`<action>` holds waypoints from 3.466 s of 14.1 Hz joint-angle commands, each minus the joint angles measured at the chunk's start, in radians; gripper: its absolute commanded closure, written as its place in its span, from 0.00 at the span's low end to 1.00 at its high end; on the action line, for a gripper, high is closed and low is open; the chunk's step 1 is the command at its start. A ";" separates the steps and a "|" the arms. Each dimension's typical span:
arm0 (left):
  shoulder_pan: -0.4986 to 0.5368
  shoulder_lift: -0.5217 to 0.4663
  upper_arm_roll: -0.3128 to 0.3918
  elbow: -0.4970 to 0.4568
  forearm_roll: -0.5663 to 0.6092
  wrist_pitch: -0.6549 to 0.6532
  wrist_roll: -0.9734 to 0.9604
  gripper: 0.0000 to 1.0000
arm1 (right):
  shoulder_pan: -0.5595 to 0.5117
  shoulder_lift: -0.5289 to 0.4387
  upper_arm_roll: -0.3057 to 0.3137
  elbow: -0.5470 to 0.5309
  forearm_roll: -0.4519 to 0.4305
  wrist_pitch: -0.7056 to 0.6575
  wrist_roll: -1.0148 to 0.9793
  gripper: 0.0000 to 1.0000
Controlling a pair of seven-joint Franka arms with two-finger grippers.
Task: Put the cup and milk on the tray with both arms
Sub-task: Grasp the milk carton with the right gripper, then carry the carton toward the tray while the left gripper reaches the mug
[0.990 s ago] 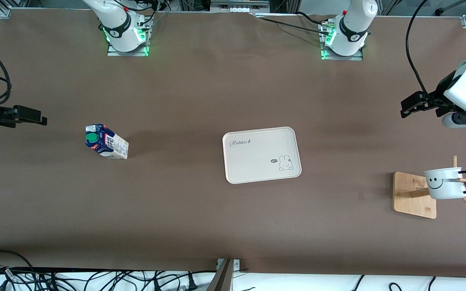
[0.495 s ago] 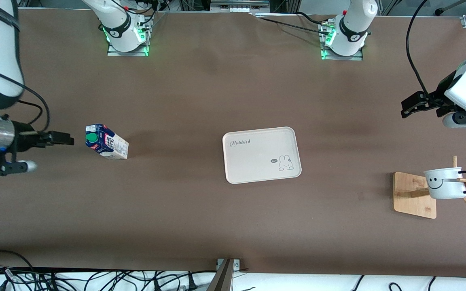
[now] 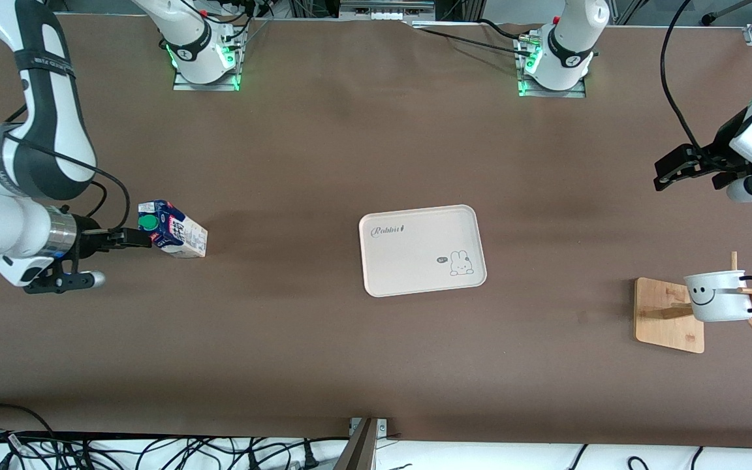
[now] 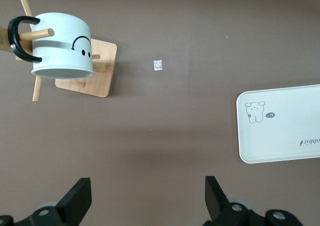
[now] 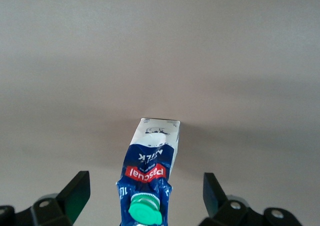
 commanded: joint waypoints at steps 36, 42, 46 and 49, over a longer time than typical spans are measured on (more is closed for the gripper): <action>0.019 0.074 0.007 0.047 0.036 -0.031 0.005 0.00 | -0.001 -0.192 0.020 -0.455 0.019 0.295 0.060 0.00; 0.030 0.106 0.004 0.016 0.033 0.077 -0.001 0.00 | -0.001 -0.192 0.002 -0.455 0.019 0.252 0.058 0.18; 0.030 0.116 0.007 0.011 0.051 0.080 -0.003 0.00 | -0.001 -0.192 0.003 -0.452 0.019 0.241 0.061 0.82; 0.027 0.120 0.003 -0.004 0.109 0.098 -0.033 0.00 | 0.002 -0.206 0.011 -0.445 0.023 0.231 0.092 0.82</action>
